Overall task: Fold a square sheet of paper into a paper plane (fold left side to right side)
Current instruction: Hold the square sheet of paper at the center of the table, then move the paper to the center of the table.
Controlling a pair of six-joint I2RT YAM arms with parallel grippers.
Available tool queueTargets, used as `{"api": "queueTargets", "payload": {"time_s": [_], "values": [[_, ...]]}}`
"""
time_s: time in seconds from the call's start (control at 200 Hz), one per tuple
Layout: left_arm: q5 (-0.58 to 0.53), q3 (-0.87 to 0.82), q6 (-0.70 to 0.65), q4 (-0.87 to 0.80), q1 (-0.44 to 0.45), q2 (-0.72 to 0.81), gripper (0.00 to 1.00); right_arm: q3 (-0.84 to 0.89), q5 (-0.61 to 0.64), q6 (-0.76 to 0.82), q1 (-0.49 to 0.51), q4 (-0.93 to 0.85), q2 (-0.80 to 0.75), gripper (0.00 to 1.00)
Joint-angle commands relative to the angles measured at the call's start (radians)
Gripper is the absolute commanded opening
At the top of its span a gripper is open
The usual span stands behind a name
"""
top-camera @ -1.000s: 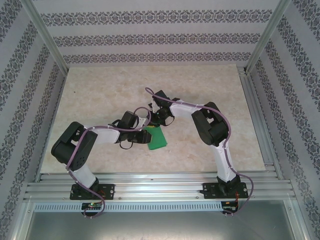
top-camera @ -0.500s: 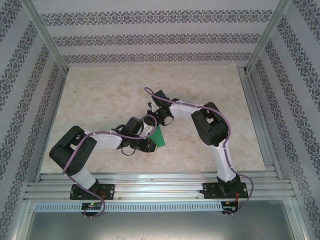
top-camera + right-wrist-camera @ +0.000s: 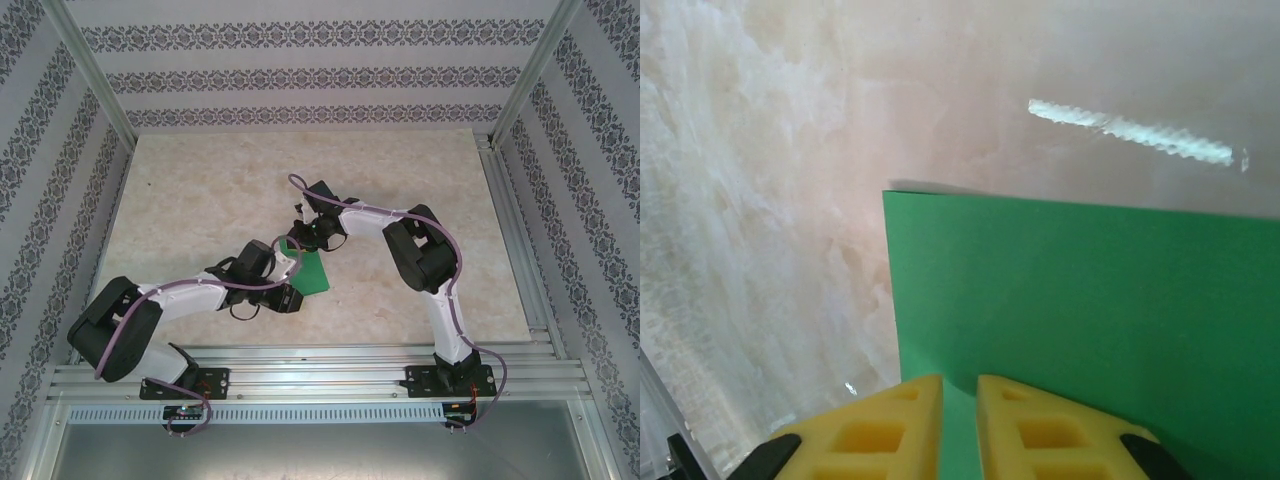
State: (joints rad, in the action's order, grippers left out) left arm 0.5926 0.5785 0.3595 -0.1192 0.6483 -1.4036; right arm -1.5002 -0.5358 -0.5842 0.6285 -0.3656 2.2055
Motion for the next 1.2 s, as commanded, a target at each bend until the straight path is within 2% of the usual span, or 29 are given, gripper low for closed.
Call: {"api": "queueTargets", "payload": {"time_s": [0.0, 0.215, 0.32, 0.415, 0.475, 0.57, 0.789, 0.964, 1.194], "values": [[-0.052, 0.079, -0.013, -0.083, -0.012, 0.095, 0.22, 0.014, 0.085, 0.011, 0.000, -0.015, -0.064, 0.23], [-0.139, 0.101, 0.019, -0.145, -0.079, 0.223, 0.28, 0.079, 0.113, 0.037, -0.029, -0.024, -0.229, 0.34], [-0.206, 0.086, 0.043, -0.146, -0.094, 0.245, 0.37, 0.142, 0.126, 0.050, -0.052, -0.035, -0.308, 0.40], [-0.251, 0.070, 0.099, -0.142, -0.113, 0.228, 0.46, 0.215, 0.125, 0.058, -0.070, -0.041, -0.365, 0.46], [-0.240, 0.064, 0.135, -0.123, -0.127, 0.195, 0.53, 0.267, 0.125, 0.057, -0.073, -0.034, -0.390, 0.49], [-0.211, 0.073, 0.190, -0.088, -0.156, 0.113, 0.55, 0.348, 0.121, 0.045, -0.075, 0.002, -0.416, 0.50], [-0.144, 0.133, 0.248, 0.009, -0.176, -0.102, 0.51, 0.486, 0.119, 0.005, -0.082, 0.085, -0.460, 0.50], [-0.160, 0.190, 0.252, 0.018, -0.176, -0.230, 0.46, 0.544, 0.112, -0.005, -0.085, 0.094, -0.491, 0.50], [-0.124, 0.295, 0.205, 0.017, -0.164, -0.359, 0.34, 0.615, 0.117, -0.012, -0.098, 0.090, -0.552, 0.49]]}}
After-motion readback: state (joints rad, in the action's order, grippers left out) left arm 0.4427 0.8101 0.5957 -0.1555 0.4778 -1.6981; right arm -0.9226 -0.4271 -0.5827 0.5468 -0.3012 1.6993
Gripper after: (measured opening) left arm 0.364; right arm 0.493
